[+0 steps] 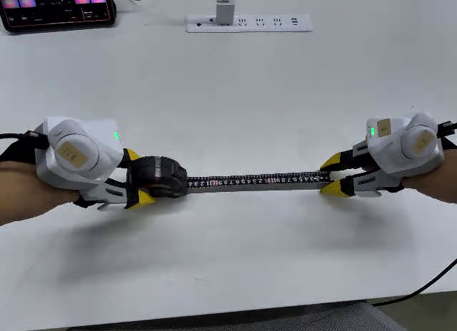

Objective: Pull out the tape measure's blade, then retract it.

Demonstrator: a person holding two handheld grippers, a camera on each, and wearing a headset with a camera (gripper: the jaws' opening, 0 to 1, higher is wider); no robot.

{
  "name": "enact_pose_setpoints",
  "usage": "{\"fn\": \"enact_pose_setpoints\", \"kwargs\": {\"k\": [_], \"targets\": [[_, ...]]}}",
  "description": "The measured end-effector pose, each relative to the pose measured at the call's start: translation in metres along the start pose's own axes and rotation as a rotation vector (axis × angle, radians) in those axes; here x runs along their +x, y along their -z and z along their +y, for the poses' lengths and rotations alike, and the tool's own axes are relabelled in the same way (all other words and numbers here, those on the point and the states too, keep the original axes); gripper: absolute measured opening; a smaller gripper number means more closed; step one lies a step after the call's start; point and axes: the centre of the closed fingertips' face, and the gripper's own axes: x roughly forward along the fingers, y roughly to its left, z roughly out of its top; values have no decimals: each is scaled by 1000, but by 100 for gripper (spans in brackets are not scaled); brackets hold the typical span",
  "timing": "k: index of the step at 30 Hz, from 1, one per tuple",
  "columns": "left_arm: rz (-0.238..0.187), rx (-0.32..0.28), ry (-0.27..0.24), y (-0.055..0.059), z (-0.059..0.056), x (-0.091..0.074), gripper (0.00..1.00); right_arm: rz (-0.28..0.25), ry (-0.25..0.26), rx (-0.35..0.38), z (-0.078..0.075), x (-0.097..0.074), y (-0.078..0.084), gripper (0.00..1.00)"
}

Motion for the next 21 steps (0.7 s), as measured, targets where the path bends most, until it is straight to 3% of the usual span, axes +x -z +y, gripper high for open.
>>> {"fn": "enact_pose_setpoints", "kwargs": {"k": [5, 8, 14, 21], "targets": [[-5, -17, -13, 2, 0, -3, 38, -29, 51, 63, -4, -5, -7, 24], [-32, -66, -30, 0, 0, -7, 41, -72, 73, 124, -4, -8, -14, 26], [-71, -162, -55, -1, -2, -17, 48, -87, 107, 199, -1, -14, -15, 37], [-102, -208, -100, 0, -5, -28, 55, -110, 148, 231, 5, -20, -21, 43]]}}
